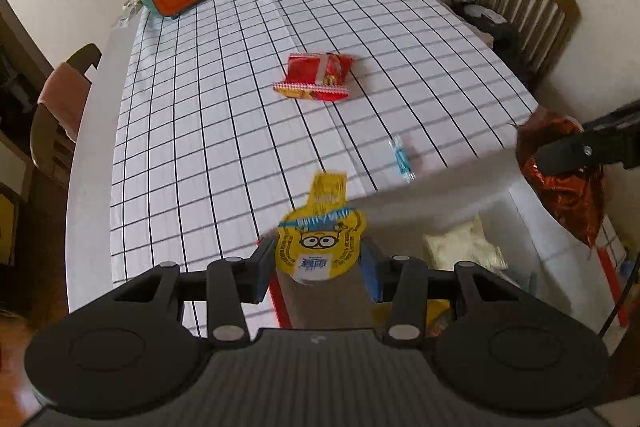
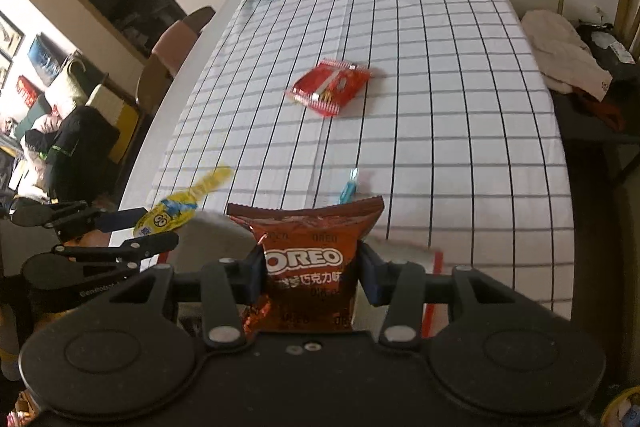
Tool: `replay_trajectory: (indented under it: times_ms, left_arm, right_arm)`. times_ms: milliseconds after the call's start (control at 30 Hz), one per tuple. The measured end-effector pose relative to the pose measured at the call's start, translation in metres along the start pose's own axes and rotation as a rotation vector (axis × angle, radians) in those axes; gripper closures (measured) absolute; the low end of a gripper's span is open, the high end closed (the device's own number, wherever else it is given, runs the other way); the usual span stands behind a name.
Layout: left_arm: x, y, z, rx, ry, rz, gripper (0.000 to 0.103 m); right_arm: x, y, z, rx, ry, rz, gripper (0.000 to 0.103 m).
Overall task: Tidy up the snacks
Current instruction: 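Carry the Oreo packet and Minion candy over the white box and lower them inside, then open both tools and withdraw them toward the last snacks on the table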
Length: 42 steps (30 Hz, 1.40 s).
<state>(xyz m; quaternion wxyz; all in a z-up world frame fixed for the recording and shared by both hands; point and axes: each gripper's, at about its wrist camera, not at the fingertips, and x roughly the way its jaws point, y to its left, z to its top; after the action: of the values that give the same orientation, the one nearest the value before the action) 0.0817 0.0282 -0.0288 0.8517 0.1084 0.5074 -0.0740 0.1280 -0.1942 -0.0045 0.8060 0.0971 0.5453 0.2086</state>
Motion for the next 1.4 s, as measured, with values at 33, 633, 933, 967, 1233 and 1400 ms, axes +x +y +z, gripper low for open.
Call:
replay_trajectory:
  times_ms: [33, 633, 933, 967, 1233, 1400]
  left_arm:
    - [-0.003, -0.003, -0.004, 0.004, -0.005, 0.004, 0.059]
    - [0.002, -0.025, -0.056, -0.099, 0.070, -0.076, 0.063]
    - [0.014, -0.037, -0.063, -0.085, 0.091, -0.108, 0.063]
    - [0.014, -0.038, -0.063, -0.084, 0.093, -0.108, 0.063]
    - [0.016, -0.041, -0.063, -0.070, 0.099, -0.120, 0.063]
    - [0.013, -0.039, -0.061, -0.074, 0.091, -0.133, 0.063]
  right_arm:
    - [0.001, 0.001, -0.004, -0.004, 0.003, 0.001, 0.058]
    - [0.036, 0.008, -0.059, -0.031, 0.109, -0.016, 0.058]
    - [0.051, 0.013, -0.067, -0.061, 0.148, -0.050, 0.057]
    - [0.053, 0.013, -0.068, -0.060, 0.153, -0.052, 0.057]
    - [0.055, 0.012, -0.070, -0.057, 0.166, -0.052, 0.056]
    - [0.050, 0.015, -0.068, -0.060, 0.156, -0.039, 0.049]
